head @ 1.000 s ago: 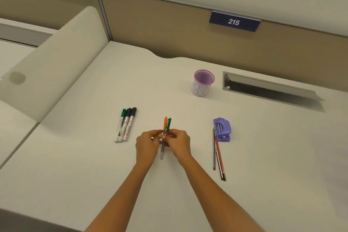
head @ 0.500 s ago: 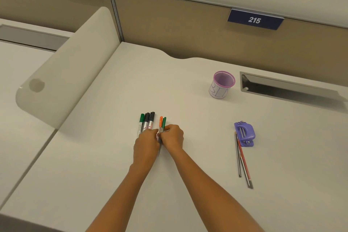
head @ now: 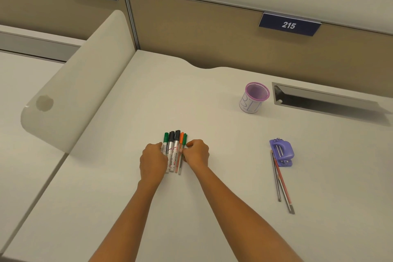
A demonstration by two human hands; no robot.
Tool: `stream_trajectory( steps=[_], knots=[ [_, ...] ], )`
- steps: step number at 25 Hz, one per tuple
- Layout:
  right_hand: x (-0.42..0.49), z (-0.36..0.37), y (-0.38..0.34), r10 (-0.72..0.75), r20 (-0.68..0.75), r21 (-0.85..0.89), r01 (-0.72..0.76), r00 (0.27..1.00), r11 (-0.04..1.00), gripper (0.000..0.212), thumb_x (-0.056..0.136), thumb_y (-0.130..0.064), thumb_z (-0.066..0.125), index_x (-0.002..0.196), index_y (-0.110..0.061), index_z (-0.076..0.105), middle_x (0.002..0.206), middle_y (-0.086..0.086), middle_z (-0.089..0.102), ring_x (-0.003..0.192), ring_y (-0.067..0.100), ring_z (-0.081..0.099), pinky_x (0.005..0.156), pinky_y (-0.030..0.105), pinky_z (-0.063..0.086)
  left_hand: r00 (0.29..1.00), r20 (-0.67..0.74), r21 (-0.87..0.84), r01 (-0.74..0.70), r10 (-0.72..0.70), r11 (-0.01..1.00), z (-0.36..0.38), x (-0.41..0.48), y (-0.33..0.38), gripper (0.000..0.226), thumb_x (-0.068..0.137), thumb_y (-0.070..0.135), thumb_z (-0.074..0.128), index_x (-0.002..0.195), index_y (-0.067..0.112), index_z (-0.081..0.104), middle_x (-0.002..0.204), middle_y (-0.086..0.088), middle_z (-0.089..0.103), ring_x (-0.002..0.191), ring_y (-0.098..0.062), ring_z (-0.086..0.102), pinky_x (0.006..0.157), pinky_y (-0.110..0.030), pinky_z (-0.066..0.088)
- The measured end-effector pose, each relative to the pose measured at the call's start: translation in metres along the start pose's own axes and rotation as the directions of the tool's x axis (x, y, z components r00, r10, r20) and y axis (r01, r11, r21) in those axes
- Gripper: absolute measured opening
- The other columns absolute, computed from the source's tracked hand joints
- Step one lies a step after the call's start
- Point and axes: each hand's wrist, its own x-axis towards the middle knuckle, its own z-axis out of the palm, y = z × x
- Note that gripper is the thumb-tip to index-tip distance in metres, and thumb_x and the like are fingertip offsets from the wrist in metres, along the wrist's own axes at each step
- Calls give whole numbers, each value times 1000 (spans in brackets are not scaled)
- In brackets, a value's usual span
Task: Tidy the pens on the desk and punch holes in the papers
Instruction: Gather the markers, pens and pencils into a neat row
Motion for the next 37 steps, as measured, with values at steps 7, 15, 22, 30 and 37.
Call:
stream_trajectory(
  steps=[7, 15, 22, 30, 37],
  knots=[
    [0, 1, 1, -46, -21, 8, 47, 999, 999, 27, 88, -6, 58, 113, -8, 68, 107, 12, 71, 89, 31, 70, 80, 42, 60, 998, 41, 17, -41, 40, 999, -2, 2, -3, 24, 87, 1, 45, 87, 4, 69, 78, -15, 66, 63, -29, 59, 54, -34, 45],
    [6, -31, 28, 41, -72, 121, -32, 997, 992, 29, 87, -1, 58, 114, -6, 67, 112, 13, 69, 98, 31, 68, 85, 43, 59, 999, -7, 55, -39, 39, 998, -3, -4, 5, 19, 91, 7, 48, 99, -2, 62, 105, -22, 61, 85, -35, 60, 68, -41, 50],
    [2, -128, 86, -20, -304, 47, 36, 952, 998, 22, 90, -6, 56, 106, -8, 71, 101, 10, 73, 89, 25, 69, 77, 31, 56, 925, -52, 33, -376, 377, 926, 38, -35, 63, 34, 92, 12, 53, 126, 7, 59, 124, -13, 58, 116, -29, 54, 89, -40, 50],
    [-9, -207, 160, 73, -506, -46, -111, 859, 993, 17, 92, -17, 56, 85, -6, 65, 89, 12, 66, 72, 25, 60, 60, 30, 43, 787, 499, -64, -384, 363, 921, 142, -112, 153, 31, 94, 20, 48, 119, 11, 64, 120, -8, 67, 108, -26, 62, 91, -34, 50],
    [-2, -216, 175, 108, -407, -67, -147, 907, 987, 23, 90, -14, 54, 68, -9, 55, 77, 12, 62, 64, 24, 52, 57, 31, 39, 830, 493, -109, -238, 260, 965, 173, -127, 197, 25, 87, 3, 45, 98, 10, 67, 105, -15, 68, 92, -27, 61, 74, -25, 38]
  ],
)
